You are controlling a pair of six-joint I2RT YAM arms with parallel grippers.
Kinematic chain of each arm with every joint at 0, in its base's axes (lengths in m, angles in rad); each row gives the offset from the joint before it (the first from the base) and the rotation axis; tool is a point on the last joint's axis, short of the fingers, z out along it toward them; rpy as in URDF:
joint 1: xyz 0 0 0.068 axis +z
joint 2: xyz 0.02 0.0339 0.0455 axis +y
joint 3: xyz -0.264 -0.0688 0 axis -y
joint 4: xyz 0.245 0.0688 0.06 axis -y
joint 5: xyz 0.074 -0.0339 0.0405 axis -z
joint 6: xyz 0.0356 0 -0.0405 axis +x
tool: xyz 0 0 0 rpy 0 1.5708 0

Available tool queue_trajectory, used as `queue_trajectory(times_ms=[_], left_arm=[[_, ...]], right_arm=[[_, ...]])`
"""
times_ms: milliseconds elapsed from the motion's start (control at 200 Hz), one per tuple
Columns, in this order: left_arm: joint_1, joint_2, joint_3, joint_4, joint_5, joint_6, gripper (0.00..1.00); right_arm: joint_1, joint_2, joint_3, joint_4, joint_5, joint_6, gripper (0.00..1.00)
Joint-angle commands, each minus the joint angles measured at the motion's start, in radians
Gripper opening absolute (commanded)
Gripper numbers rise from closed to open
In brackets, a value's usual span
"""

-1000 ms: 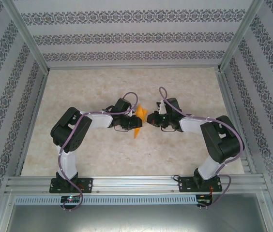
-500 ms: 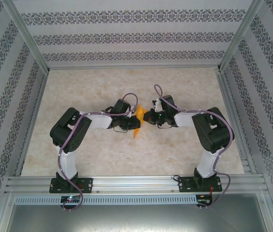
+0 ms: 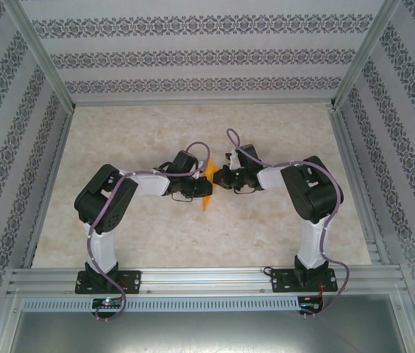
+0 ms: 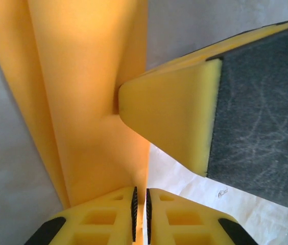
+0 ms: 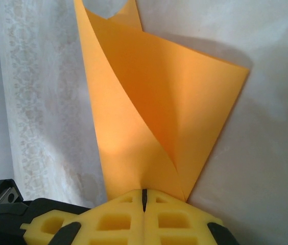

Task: Fold a paper plane with a square sheet of paper (pick it up from the middle)
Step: Fold the wing for the fifth time at the center of the table.

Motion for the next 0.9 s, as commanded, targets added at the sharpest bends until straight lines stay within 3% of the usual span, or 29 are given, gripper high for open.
queue_trajectory(times_ms=[0, 365, 899], left_arm=[[-0.009, -0.032, 0.007, -0.038, 0.007, 0.035, 0.17], [-0.022, -0.066, -0.007, -0.042, 0.043, 0.05, 0.17], [-0.052, -0.077, -0.06, -0.075, 0.054, 0.075, 0.18]], right_arm=[[0.01, 0.025, 0.031, -0.041, 0.024, -0.04, 0.01], [0.022, 0.049, 0.053, -0.147, 0.094, -0.094, 0.01], [0.022, 0.046, 0.056, -0.171, 0.106, -0.106, 0.01]])
